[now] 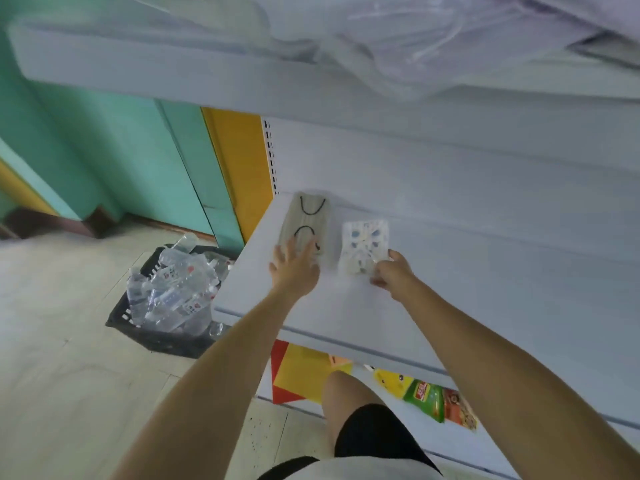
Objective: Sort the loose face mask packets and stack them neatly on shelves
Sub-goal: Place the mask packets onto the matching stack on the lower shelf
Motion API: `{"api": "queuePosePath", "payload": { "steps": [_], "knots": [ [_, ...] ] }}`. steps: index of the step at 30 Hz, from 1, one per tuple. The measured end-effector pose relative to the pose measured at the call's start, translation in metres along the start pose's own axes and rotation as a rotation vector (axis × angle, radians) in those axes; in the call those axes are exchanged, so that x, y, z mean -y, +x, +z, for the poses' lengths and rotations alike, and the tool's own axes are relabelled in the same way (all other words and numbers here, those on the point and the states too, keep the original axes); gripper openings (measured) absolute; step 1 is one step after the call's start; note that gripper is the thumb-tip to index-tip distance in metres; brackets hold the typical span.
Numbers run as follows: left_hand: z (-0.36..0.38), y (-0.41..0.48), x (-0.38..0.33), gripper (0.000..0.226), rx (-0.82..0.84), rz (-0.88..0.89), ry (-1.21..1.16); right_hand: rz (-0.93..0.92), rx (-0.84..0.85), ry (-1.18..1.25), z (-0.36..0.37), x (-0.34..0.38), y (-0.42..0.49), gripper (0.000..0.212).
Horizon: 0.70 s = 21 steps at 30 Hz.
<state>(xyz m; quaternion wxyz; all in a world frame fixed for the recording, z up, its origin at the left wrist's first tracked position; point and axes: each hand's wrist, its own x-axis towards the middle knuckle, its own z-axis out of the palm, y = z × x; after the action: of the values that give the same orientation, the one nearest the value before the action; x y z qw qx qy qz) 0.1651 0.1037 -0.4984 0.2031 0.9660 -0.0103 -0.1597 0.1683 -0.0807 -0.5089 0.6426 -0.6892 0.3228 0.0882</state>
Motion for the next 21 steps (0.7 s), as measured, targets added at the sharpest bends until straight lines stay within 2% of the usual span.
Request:
{"api": "queuePosePath", "payload": {
  "steps": [3, 8, 10, 12, 17, 21],
  "knots": [
    [0.007, 0.020, 0.007, 0.055, 0.012, -0.086, -0.059, 0.005, 0.057, -0.025, 0.018, 0.010, 0.023, 0.044],
    [0.011, 0.034, 0.016, 0.054, -0.050, -0.061, -0.131, -0.029, 0.085, -0.086, 0.038, 0.019, 0.038, 0.040],
    [0.010, 0.032, 0.022, 0.055, -0.069, -0.068, -0.155, -0.081, 0.062, -0.221, 0.037, 0.020, 0.039, 0.044],
    [0.008, 0.025, 0.029, 0.056, -0.086, -0.082, -0.146, -0.092, 0.023, -0.414, 0.032, 0.017, 0.032, 0.058],
    [-0.007, -0.019, 0.031, 0.058, -0.099, -0.035, -0.132, -0.108, 0.071, -0.634, 0.006, -0.003, -0.024, 0.071],
    [-0.039, -0.076, 0.028, 0.057, -0.096, 0.125, -0.104, -0.232, 0.125, -0.832, -0.023, -0.012, -0.099, 0.072]
  ]
}}
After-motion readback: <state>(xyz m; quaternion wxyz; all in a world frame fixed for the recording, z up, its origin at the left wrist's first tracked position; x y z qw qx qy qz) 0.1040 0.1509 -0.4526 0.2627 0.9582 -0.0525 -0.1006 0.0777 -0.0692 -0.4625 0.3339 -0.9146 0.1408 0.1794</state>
